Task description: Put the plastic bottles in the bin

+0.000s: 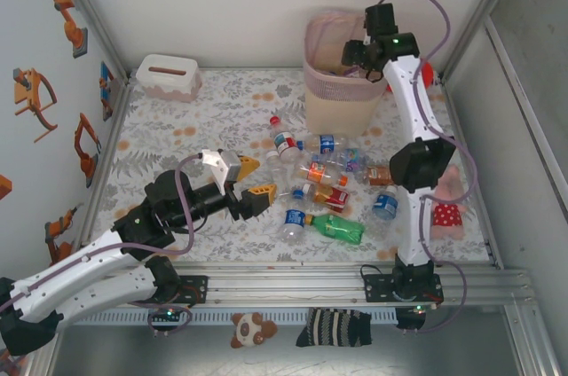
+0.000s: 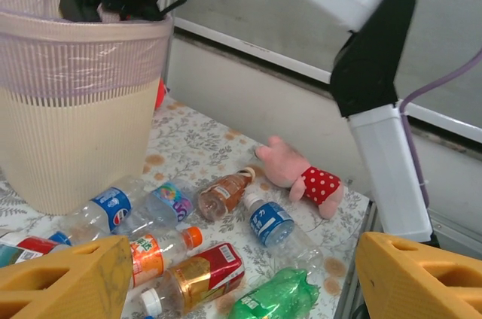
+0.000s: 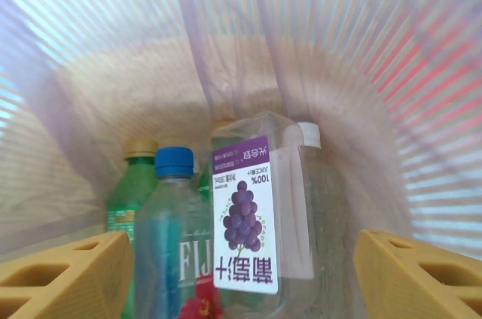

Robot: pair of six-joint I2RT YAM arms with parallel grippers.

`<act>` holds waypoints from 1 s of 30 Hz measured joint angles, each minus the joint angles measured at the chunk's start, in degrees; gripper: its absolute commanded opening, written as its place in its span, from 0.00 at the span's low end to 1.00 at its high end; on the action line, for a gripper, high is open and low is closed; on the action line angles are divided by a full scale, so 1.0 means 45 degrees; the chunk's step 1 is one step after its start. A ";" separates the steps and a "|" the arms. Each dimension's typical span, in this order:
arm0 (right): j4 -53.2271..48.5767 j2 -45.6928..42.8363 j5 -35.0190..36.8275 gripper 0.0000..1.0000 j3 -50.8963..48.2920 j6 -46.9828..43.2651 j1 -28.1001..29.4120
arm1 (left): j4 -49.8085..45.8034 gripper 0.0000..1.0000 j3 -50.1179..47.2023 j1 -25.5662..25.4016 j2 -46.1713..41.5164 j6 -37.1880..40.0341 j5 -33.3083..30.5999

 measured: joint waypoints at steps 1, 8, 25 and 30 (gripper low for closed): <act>0.0000 -0.0238 -0.0039 0.76 0.0005 0.0005 0.0000 | -0.0039 0.77 0.0005 0.0000 0.0015 -0.0005 -0.0068; 0.0000 -0.1807 -0.0233 0.75 -0.0005 0.0005 0.0000 | -0.0729 0.78 0.0583 0.0073 0.0758 -0.0228 -0.1083; 0.0379 -0.7495 -0.0753 0.76 -0.4789 0.0005 0.0000 | -0.4192 0.77 0.3400 0.1423 0.5236 -0.2919 -0.3852; 0.0549 -0.8947 -0.0743 0.76 -0.6640 0.0005 0.0000 | -0.5202 0.77 0.4459 0.1496 0.6946 -0.3939 -0.4119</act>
